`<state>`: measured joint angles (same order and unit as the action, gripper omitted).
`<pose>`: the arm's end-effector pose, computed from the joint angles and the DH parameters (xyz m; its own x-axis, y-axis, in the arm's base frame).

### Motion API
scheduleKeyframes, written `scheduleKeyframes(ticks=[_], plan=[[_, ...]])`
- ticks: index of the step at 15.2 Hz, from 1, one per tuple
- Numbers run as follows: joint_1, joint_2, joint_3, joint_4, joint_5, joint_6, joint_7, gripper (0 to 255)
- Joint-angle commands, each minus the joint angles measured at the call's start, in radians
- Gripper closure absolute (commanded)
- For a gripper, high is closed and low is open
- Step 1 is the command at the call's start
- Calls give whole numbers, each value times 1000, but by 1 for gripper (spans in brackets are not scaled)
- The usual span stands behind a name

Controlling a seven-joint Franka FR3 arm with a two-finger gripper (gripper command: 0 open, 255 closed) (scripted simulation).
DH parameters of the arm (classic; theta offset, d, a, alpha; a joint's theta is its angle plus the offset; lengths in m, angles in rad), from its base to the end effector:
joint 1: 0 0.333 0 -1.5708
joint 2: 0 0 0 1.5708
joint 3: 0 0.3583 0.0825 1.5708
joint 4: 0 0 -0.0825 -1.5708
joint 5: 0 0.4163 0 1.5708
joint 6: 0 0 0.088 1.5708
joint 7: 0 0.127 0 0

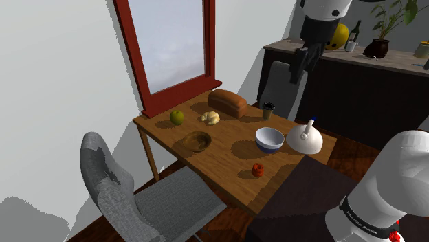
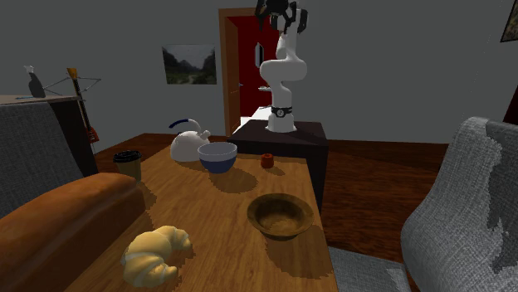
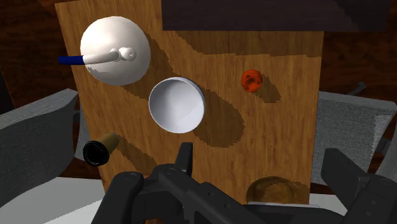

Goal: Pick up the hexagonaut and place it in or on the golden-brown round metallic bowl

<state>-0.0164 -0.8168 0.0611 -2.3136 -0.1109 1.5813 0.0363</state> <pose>0.3029 0.0071 0.6332 0.9960 -0.0056 0.0888 -0.0191 -0.9883 0.1514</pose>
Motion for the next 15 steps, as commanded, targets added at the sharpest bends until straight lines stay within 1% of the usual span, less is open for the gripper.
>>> scheduleKeyframes(ticks=[1, 8, 15], plan=[[0, 0, 0, 0, 0, 0, 0, 0], [2, 18, -31, -219, 6, 221, 1, 0], [0, 114, -60, -388, 9, 471, 0, 0]])
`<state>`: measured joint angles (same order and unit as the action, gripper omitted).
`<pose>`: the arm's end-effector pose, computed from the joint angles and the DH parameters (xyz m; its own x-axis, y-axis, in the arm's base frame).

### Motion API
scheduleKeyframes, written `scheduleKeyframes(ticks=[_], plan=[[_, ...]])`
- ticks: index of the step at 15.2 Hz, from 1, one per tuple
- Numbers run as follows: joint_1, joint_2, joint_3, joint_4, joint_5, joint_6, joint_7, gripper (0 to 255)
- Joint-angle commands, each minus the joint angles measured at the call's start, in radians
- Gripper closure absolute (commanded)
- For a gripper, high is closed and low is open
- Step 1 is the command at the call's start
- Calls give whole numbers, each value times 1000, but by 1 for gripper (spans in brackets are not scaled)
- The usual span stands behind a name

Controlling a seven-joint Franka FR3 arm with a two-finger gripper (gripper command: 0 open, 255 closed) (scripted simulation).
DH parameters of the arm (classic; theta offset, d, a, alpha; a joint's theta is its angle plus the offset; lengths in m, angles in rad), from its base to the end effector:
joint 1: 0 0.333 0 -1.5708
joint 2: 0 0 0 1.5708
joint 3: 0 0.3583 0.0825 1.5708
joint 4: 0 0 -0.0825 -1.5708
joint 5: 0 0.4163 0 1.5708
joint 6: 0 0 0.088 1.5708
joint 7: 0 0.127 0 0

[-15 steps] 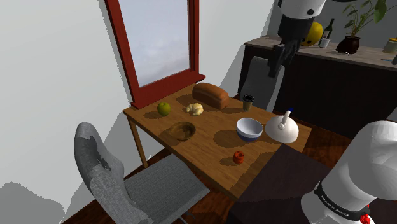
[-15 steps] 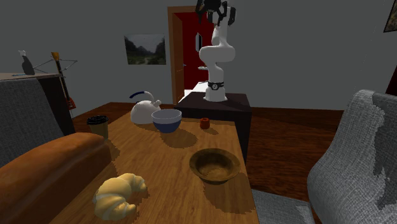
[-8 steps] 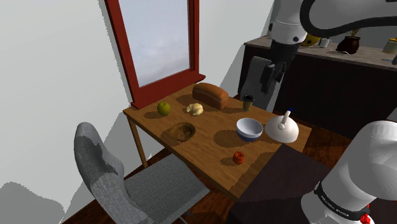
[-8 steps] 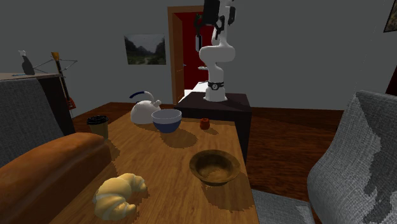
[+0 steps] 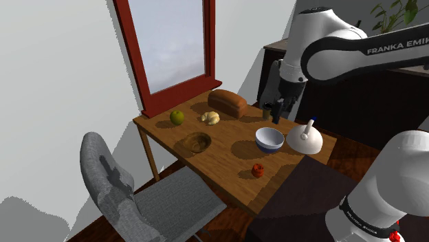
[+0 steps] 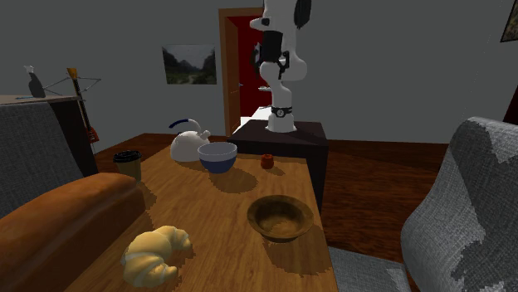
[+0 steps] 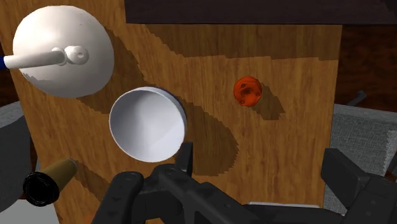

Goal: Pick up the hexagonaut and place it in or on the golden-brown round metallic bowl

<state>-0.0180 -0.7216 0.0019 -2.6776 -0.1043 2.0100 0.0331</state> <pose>0.3367 -0.0135 0.4549 0.9985 -0.0051 0.0550 -0.0104 -0.9953 0.0960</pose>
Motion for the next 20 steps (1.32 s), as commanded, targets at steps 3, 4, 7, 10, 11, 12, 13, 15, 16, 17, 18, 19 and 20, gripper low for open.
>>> scheduleKeyframes(ticks=[3, 4, 7, 10, 11, 12, 13, 15, 16, 17, 18, 19, 20], plan=[[0, 90, -13, -78, 3, 162, 2, 0], [0, 119, -17, -94, 3, 203, 1, 0], [-1, 217, -28, -131, 4, 332, -1, 0], [0, 335, -38, -153, 7, 465, -6, 0], [0, 379, -41, -157, 9, 510, -8, 0], [2, 424, -45, -159, 12, 555, -11, 0], [3, 470, -48, -159, 16, 599, -14, 0], [8, 568, -54, -154, 27, 687, -23, 0], [11, 618, -57, -149, 36, 730, -30, 0], [14, 669, -59, -143, 48, 772, -40, 0], [18, 721, -59, -134, 64, 813, -52, 0], [19, 773, -57, -124, 84, 852, -67, 0], [18, 825, -51, -113, 108, 890, -85, 0]])
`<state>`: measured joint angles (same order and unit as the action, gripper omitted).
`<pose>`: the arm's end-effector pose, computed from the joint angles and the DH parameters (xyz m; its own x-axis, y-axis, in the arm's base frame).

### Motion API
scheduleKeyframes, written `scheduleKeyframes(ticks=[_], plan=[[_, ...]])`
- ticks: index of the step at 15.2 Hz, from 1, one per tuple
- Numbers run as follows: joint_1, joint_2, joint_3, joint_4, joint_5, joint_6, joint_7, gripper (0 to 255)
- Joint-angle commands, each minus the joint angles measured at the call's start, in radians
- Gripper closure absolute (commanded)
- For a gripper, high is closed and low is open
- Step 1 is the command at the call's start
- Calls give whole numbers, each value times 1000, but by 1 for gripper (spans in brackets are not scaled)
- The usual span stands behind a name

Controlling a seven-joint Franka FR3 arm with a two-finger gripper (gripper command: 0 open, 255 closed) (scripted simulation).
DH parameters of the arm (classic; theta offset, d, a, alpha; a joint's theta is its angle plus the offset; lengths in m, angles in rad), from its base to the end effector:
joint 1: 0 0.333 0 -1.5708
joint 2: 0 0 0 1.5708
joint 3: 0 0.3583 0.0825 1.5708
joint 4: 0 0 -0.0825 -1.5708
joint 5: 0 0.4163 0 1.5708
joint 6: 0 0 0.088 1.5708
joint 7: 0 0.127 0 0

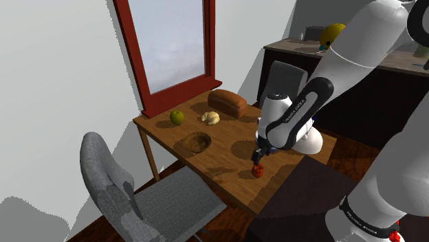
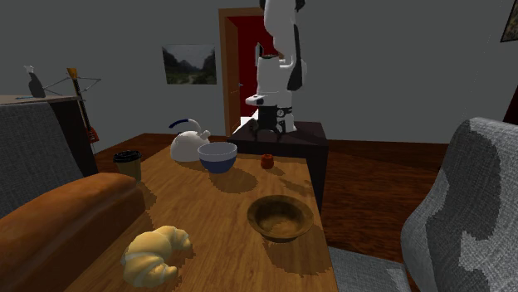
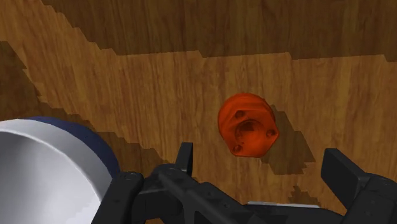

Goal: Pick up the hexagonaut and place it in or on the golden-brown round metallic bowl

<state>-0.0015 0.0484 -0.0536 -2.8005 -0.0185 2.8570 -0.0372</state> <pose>0.3873 -0.0208 0.1858 1.0000 -0.0001 0.0078 -0.0001 -1.0000 0.0082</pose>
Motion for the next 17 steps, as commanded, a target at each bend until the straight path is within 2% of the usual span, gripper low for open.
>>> scheduleKeyframes(ticks=[1, 2, 10, 17], plan=[[-4, 107, 15, 24, 48, 79, -35, 0], [-13, 159, 30, 39, 72, 113, -54, 0], [-40, 328, 60, 83, 88, 237, -68, 0], [-40, 328, 60, 83, 88, 237, -68, 0]])
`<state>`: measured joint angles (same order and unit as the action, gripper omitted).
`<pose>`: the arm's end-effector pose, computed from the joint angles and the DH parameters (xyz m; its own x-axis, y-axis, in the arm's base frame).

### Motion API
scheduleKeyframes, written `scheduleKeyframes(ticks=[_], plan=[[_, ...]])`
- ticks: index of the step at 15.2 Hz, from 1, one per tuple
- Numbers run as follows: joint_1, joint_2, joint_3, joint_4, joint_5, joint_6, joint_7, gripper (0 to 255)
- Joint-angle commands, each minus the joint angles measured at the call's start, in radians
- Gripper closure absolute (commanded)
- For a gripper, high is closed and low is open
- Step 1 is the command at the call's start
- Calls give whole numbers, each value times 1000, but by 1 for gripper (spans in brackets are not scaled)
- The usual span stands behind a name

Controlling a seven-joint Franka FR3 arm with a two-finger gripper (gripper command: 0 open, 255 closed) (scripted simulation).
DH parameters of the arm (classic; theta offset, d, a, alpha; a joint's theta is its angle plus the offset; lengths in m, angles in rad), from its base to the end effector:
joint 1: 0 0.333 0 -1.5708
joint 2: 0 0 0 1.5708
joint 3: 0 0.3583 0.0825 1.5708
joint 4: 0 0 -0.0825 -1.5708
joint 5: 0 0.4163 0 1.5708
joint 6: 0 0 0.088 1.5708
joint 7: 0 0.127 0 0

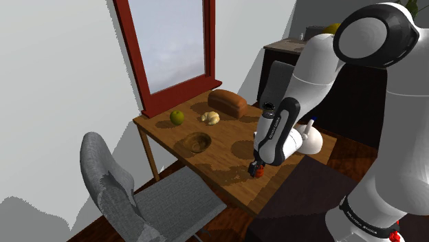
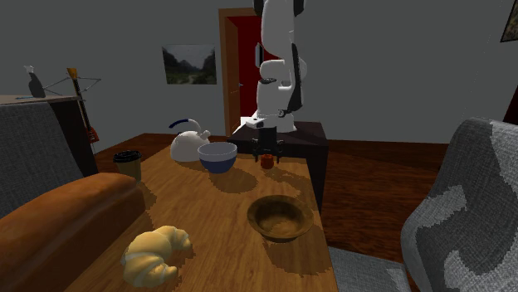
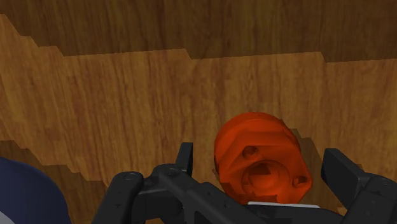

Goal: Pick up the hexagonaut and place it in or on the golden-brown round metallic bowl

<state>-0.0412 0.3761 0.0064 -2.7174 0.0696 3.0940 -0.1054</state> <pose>0.3982 -0.0192 0.0971 1.0000 0.0006 0.0008 0.0006 -1.0000 -0.0056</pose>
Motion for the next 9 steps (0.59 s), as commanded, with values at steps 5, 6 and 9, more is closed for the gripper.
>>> scheduleKeyframes(ticks=[5, 6, 9], plan=[[0, 0, 0, 0, 0, 0, 0, 255], [0, 0, 0, 0, 0, 0, 0, 255], [0, 0, 0, 0, 0, 0, 0, 255]])
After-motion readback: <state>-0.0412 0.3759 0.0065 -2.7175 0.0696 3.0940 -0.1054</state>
